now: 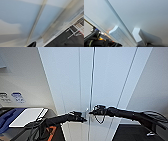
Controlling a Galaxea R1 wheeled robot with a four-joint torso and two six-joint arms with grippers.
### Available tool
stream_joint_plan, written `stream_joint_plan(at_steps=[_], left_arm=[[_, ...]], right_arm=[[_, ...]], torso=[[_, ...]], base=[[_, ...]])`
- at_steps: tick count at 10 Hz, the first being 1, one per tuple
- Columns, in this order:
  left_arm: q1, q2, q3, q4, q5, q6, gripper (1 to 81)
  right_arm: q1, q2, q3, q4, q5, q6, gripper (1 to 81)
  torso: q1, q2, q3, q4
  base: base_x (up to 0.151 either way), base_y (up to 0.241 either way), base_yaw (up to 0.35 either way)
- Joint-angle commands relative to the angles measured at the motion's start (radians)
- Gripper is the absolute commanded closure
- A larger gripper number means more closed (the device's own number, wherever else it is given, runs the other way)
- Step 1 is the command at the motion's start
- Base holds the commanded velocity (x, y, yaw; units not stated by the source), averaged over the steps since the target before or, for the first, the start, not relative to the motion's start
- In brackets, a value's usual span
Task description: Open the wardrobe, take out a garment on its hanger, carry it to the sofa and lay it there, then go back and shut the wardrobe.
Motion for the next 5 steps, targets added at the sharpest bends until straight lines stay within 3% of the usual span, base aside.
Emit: stream_joint_plan(at_steps=[1, 5], left_arm=[[-0.163, 0.073, -0.074, 0.006, 0.002, 0.007, 1.0], [-0.186, 0.182, -0.163, 0.049, -0.024, 0.009, 1.0]], right_arm=[[0.173, 0.003, 0.019, -0.002, 0.008, -0.003, 1.0], [0.172, 0.0, 0.033, -0.001, 0.01, -0.003, 1.0]], torso=[[0.0, 0.0, 0.0, 0.0], [0.0, 0.0, 0.0, 0.0]], base=[[0.0, 0.0, 0.0], [0.0, 0.0, 0.0]])
